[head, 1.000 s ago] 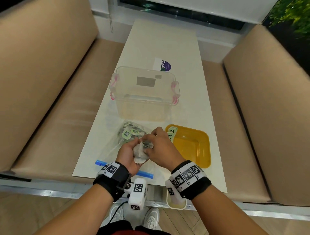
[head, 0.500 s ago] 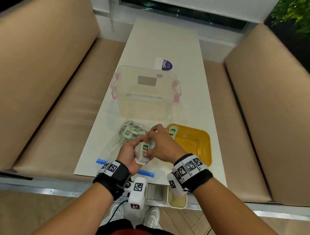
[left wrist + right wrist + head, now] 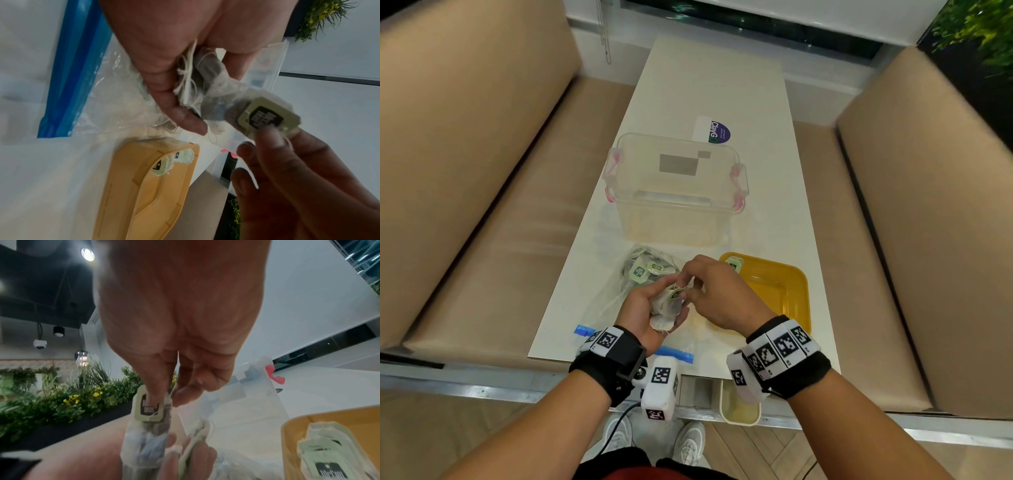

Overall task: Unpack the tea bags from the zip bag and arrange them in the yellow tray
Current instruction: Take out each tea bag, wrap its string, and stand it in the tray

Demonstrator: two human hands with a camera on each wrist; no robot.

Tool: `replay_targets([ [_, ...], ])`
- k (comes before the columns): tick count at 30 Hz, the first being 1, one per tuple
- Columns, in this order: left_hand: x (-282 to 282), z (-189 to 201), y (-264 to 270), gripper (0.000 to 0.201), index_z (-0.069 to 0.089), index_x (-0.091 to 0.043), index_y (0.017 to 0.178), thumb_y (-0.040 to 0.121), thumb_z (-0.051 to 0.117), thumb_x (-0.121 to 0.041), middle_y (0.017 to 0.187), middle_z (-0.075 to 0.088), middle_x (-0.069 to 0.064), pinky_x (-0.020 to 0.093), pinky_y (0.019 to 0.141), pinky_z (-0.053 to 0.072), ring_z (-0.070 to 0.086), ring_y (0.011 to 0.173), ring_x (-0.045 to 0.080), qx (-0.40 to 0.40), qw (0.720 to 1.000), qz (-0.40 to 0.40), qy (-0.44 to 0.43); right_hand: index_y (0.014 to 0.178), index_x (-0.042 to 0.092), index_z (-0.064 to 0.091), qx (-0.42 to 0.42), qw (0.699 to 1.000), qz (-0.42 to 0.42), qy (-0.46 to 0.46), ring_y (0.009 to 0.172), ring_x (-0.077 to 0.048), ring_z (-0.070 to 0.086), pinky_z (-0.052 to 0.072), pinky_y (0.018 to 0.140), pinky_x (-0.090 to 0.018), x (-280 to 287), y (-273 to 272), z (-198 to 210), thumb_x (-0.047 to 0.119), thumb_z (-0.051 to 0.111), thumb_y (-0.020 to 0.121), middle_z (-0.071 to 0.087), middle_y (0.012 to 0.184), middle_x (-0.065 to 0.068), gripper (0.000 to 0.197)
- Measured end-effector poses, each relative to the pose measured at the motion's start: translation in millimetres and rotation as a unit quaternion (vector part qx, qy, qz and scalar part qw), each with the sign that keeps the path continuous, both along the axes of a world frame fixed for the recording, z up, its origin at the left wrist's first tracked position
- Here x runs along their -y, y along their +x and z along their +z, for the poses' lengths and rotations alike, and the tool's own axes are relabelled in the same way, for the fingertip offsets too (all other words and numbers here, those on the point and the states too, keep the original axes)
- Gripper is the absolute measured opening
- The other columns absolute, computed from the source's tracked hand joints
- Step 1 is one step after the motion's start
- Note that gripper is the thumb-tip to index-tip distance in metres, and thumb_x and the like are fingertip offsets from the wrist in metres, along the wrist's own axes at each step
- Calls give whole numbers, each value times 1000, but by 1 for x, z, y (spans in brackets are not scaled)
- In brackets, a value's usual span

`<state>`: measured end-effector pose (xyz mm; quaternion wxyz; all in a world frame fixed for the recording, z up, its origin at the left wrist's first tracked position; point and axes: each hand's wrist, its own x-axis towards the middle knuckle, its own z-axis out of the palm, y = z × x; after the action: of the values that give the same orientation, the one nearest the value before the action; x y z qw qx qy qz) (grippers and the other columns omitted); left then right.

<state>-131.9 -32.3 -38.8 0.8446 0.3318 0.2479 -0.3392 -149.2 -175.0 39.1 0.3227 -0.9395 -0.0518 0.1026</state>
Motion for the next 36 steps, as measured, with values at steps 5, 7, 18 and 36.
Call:
replay_targets([
  [5,0,1,1,58,56,-9,141,84,68,-16,141,59,17,31,74,59,65,115,28,-21,1000,7,-4,80,26,64,0,997,-39,64,75,-11,62,47,63,-19,9,-5,15,16,69,83,66,85,7,12],
  [7,1,3,1,44,59,-6,135,92,61,-17,130,64,16,28,63,59,73,96,25,-22,1000,11,3,76,28,65,-3,994,-63,94,67,-6,61,46,58,-15,14,-6,20,14,70,82,67,76,8,16],
  [18,-6,10,-2,27,66,-14,121,100,50,-19,132,67,9,34,84,52,70,108,25,10,999,-24,46,79,20,67,-22,986,-113,-120,74,-15,63,56,68,-38,72,-2,23,14,59,84,67,83,5,11],
  [36,-13,9,-8,28,68,-15,121,102,48,-19,121,73,6,37,92,51,67,114,27,14,997,-25,71,84,1,64,-140,966,-205,72,62,-19,69,56,57,-28,101,-17,-6,-3,71,81,71,72,-14,9],
])
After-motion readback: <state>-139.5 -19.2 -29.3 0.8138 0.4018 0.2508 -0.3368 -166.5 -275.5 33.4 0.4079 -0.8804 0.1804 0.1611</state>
